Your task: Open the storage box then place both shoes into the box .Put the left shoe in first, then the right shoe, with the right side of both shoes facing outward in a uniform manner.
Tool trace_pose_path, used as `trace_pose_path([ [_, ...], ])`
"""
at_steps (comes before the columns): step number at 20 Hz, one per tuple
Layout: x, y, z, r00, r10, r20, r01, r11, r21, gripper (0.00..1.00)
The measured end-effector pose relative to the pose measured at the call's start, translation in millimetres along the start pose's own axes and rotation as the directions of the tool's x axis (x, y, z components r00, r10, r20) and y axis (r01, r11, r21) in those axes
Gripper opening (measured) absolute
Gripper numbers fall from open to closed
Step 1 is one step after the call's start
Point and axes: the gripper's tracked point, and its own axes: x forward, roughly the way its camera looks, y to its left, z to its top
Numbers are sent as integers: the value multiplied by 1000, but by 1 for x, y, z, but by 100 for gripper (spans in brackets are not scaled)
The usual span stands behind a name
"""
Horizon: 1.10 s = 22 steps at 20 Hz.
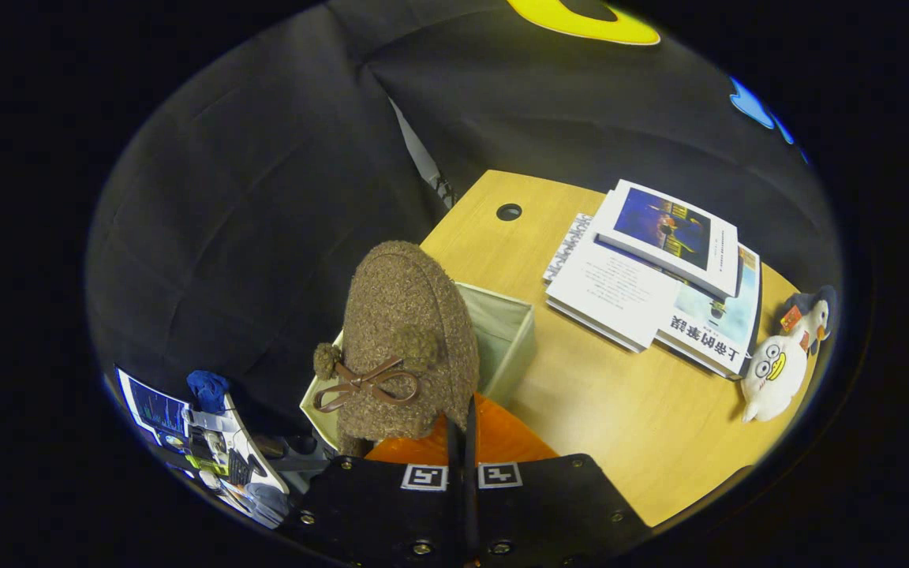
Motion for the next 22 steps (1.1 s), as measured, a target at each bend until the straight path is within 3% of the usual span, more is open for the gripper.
trace_pose_path([
  [14,54,43,-2,998,-32,-53,32,999,-18,1],
  [15,59,47,-4,998,-20,-57,20,1000,-12,5],
  [18,62,44,-3,999,-21,-38,20,999,-34,30],
  [20,57,47,5,1000,-9,3,9,999,-47,58],
  [22,46,42,12,999,-23,37,25,998,-62,92],
])
